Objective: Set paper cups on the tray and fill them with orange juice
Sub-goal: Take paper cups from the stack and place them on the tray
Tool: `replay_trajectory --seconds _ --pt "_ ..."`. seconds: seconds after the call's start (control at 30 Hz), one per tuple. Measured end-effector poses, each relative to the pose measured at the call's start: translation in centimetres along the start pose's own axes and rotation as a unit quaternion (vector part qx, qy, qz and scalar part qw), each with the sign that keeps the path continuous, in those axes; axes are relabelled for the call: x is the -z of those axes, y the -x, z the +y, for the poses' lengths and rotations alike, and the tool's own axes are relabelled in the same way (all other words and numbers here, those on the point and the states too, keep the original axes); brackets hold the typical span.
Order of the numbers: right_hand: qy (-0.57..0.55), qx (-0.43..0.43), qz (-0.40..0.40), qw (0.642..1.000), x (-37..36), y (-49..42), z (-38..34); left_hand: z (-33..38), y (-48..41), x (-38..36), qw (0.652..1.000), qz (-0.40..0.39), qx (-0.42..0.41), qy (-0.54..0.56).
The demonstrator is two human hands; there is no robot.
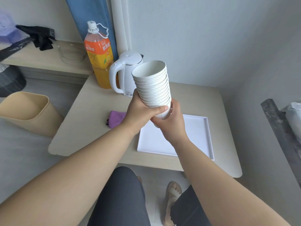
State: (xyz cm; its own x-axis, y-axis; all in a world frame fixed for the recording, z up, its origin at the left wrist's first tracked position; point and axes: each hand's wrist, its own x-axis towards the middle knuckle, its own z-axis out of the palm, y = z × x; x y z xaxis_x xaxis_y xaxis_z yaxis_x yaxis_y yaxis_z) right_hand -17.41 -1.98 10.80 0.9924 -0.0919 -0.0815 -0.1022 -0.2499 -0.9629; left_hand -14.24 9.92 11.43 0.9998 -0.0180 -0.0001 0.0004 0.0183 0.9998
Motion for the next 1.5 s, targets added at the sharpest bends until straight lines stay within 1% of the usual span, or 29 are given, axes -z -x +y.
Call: replay_trajectory --seconds 0.27,0.47,0.57,0.7,0.8,0.93,1.03,1.13,1.23,1.5 --pt "0.013 0.039 0.003 0.999 0.2 1.5 -0.2 0.4 1.3 0.7 1.0 0.009 -0.015 -0.013" --pt "0.005 0.039 0.021 0.999 -0.3 1.8 0.1 0.4 1.6 0.5 0.999 0.022 -0.023 -0.025" --pt "0.001 0.038 0.018 0.999 -0.4 1.7 0.1 0.4 1.5 0.5 0.998 0.047 -0.024 -0.035" --pt "0.026 0.045 0.03 0.998 -0.9 1.4 0.8 0.7 1.9 0.1 0.994 0.106 -0.023 -0.032" --pt "0.023 0.011 0.014 1.0 -1.1 1.3 2.0 1.5 1.7 0.5 0.99 0.139 -0.013 0.003" --pt "-0.063 -0.068 -0.021 0.995 -0.2 1.1 5.1 2.4 0.8 2.5 0.981 0.166 0.03 0.095" --pt "-0.102 -0.116 -0.015 0.988 0.3 -0.2 7.6 1.7 0.3 4.2 0.977 0.166 0.054 0.121" --pt "-0.11 -0.14 -0.011 0.984 -0.2 -2.9 9.4 -0.2 0.0 6.0 0.974 0.181 0.077 0.113" --pt "-0.081 -0.131 -0.022 0.988 -1.2 -5.6 10.3 -2.3 0.0 7.2 0.975 0.188 0.094 0.075" --pt "-0.017 -0.145 -0.016 0.989 -4.4 -10.3 12.0 -4.6 -0.9 7.9 0.981 0.15 0.113 0.049"
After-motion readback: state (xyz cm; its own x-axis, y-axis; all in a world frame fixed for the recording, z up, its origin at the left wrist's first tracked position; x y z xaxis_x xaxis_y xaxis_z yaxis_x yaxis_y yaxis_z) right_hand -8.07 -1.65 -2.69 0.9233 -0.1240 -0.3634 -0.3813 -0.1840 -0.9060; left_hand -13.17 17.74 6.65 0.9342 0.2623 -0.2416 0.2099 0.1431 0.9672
